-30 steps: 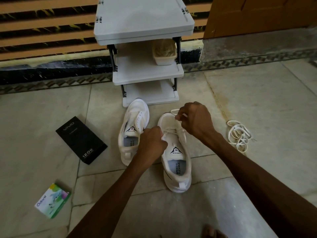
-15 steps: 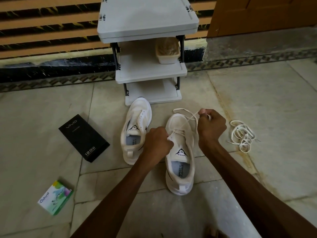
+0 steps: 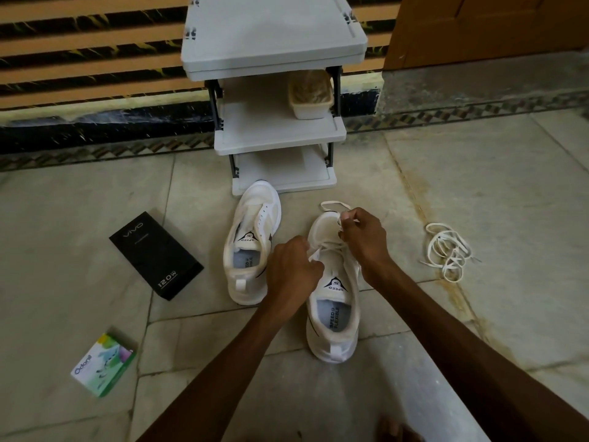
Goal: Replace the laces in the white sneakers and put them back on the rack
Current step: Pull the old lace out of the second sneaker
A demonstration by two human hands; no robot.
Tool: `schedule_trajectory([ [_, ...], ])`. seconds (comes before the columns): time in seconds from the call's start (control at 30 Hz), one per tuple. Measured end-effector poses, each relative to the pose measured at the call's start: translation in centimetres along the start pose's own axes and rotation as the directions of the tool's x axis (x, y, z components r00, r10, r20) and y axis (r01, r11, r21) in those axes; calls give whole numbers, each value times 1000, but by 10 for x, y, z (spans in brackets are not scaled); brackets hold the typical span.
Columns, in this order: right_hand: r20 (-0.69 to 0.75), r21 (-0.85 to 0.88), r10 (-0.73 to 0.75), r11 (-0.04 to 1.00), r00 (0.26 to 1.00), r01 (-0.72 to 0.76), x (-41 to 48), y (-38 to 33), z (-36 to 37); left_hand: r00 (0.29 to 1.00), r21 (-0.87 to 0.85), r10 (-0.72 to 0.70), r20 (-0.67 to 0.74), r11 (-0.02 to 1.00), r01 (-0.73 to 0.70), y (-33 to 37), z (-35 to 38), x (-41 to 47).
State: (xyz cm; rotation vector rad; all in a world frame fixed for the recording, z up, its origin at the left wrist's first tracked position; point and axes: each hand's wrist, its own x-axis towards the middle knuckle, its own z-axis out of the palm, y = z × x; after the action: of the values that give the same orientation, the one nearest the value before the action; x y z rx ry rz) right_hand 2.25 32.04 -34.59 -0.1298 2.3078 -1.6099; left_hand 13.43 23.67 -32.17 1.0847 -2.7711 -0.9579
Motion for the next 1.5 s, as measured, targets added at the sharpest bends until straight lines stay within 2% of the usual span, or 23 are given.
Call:
schedule_trajectory([
  [0.1, 20, -170, -37, 985, 999, 39, 3, 3, 0, 998, 21, 33, -53, 999, -32, 2, 2, -4],
  [0.2, 62, -240, -60, 968, 996, 73, 2, -2, -1, 998, 51, 41, -57, 998, -38, 3, 1, -6],
  [0.53, 207, -297, -171, 927, 963, 229, 6, -16, 7, 998, 113, 56, 11, 992, -57, 3, -7, -6],
  [0.63, 219, -299, -148, 931, 964, 210, 7, -14, 4, 999, 113, 43, 18, 993, -45, 3, -9, -6],
  [0.77, 164, -252, -101, 957, 981, 141, 5, -11, 0, 999, 120, 40, 13, 992, -41, 1, -6, -5],
  [0.97, 15, 0, -11, 1000, 1000, 11, -3, -11, 6, 1000, 105, 27, 3, 994, -27, -4, -1, -4],
  [1.1, 53, 62, 25, 998, 998, -29, -4, -12, 8, 1000, 99, 10, -15, 995, -8, -6, 2, -6],
  [1.33, 126, -127, -54, 989, 991, 71, -7, -2, 2, 998, 47, -55, -22, 997, 56, -6, 0, -7],
  [1.43, 275, -283, -105, 941, 956, 185, -11, 3, -3, 998, 38, -60, -29, 997, 61, -6, -1, -7],
  [1.5, 391, -428, -96, 861, 915, 274, -11, 6, -7, 998, 40, -54, -32, 998, 56, -6, 0, -9],
])
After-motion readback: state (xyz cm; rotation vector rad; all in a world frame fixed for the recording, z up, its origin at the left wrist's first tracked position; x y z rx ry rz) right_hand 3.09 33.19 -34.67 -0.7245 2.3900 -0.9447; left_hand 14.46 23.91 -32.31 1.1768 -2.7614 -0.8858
